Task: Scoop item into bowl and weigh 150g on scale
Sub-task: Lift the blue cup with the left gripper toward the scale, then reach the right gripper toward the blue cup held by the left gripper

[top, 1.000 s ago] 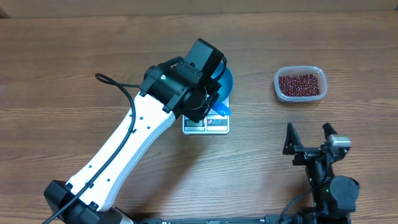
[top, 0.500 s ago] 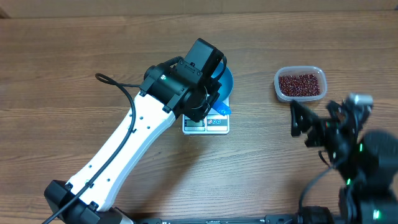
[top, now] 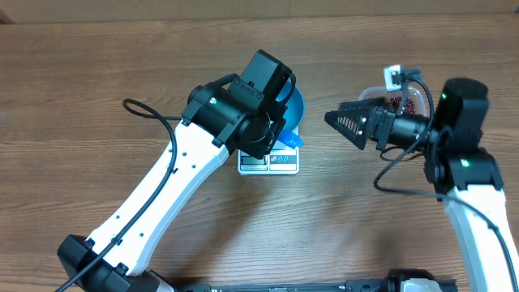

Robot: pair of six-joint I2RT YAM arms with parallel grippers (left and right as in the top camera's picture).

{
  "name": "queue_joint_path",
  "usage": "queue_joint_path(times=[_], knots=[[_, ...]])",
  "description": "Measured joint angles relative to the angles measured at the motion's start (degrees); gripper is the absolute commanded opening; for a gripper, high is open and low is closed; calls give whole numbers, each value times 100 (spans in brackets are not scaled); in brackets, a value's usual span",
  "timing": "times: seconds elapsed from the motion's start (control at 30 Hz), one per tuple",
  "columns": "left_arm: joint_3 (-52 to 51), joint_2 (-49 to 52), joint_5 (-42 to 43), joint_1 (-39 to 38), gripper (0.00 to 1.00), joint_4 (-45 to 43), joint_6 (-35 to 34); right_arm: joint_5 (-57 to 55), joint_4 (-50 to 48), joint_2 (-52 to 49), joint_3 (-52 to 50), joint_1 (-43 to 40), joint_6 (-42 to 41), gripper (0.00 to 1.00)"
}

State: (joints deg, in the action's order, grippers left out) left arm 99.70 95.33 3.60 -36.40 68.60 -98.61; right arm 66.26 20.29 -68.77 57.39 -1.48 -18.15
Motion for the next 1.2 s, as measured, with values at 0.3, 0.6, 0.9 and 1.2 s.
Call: queue_joint_path(times=[0.3,0.6,0.9,1.2], knots=[[0,0,0,13,4,-4,-800,662,-46,-675,0,0,-1040,94],[0,0,-4,92,4,-289,-1270,52,-37,-715,0,468,-1773,90],[0,0,-2,92,4,-304,-1375,-619,-35,-715,0,1119,-1930,72],[0,0,35,92,4,-391,-1475,-883,-28,-715,0,1298,-1943,56]])
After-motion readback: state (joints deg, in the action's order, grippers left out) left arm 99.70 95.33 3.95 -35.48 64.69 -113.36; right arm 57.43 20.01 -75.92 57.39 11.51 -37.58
